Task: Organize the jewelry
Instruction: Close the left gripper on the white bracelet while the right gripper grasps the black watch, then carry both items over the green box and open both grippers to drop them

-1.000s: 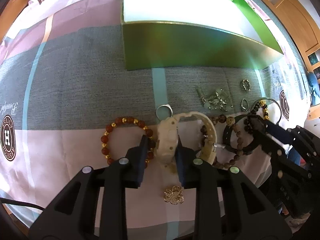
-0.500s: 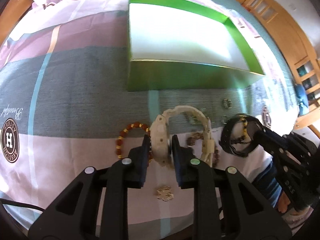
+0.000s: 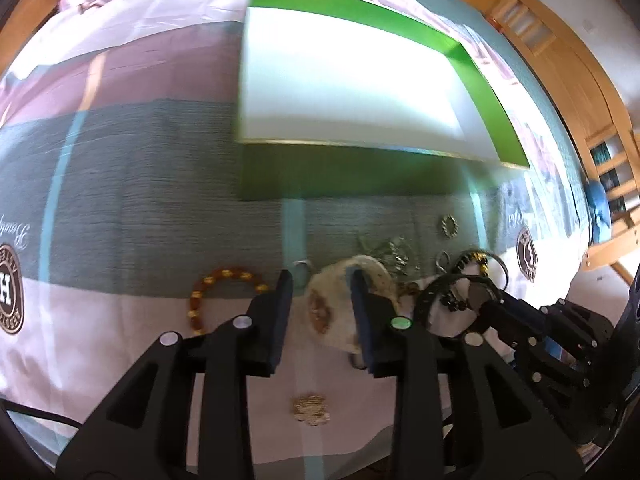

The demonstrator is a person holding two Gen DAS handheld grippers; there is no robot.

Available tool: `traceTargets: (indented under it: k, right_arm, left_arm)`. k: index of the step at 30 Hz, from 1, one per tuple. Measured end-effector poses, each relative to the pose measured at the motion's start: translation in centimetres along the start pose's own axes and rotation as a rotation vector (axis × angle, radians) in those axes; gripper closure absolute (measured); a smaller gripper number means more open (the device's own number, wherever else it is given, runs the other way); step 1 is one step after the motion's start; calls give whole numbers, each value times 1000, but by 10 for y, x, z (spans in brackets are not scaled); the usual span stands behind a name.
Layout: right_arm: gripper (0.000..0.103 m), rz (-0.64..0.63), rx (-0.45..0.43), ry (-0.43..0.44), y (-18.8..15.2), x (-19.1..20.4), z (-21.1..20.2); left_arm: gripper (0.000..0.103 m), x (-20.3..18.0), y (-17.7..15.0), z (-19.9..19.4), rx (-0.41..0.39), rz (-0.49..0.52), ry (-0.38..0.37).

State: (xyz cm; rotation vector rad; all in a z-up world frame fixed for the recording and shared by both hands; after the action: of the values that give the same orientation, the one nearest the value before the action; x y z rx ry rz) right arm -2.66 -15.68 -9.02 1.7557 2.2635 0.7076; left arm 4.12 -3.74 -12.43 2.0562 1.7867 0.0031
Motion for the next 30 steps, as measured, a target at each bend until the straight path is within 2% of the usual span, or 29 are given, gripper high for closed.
traceTargets:
  k: [1,3,6,8,13,18,21,24,26,28,30]
  right_arm:
    - [93,1,4,1,-1,0,1]
    - [93,1,8,0,-3,-1,3]
    - [93,4,9,1,-3,-1,4]
    - [93,7,-5,6,-1,-1,0]
    - [93,-5,-103,11,23,-4,-24]
    - [93,1,-216,-19,66,-17,-37]
    - [93,30,-249,-37,92,-29,-33]
    - [93,43,-257,-70,113,-39,-17]
    - [93,44,-232,-84,119,-41,-10]
    - [93,39,-196,-42,114,-40,-10]
    - [76,33,-181,-40,104,-41,-13]
  left_arm:
    - [64,-1,-1,2,8,11,3]
    - [64,-10,-3,9,30,41,14]
    - [83,-13,-8,19,64,70,62]
    - [86,-14,-10,17,55,70,73]
    - [86,-16,8,-18,-48,73,26]
    - [86,-34,60,-60,-222,125,21]
    - [86,-30,87,-61,-279,85,27]
    - [86,-14,101,-49,-277,41,58]
    - [86,-4,105,-37,-254,17,59]
    - [86,8,103,-28,-217,-14,71]
    - [86,10,99,-30,-211,-18,56]
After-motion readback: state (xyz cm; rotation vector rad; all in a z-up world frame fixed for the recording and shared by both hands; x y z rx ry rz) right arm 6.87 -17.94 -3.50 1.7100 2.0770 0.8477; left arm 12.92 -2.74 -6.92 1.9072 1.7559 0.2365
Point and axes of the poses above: each gripper's, at about its wrist camera, not at the fingertips, and z roughly the way its jaws point, x to its left, y to its top, the point moved 5 cm from there along z, roughly the way its jaws point, and after that the axes turned 4 degrees about z, right-handed, at the moved point
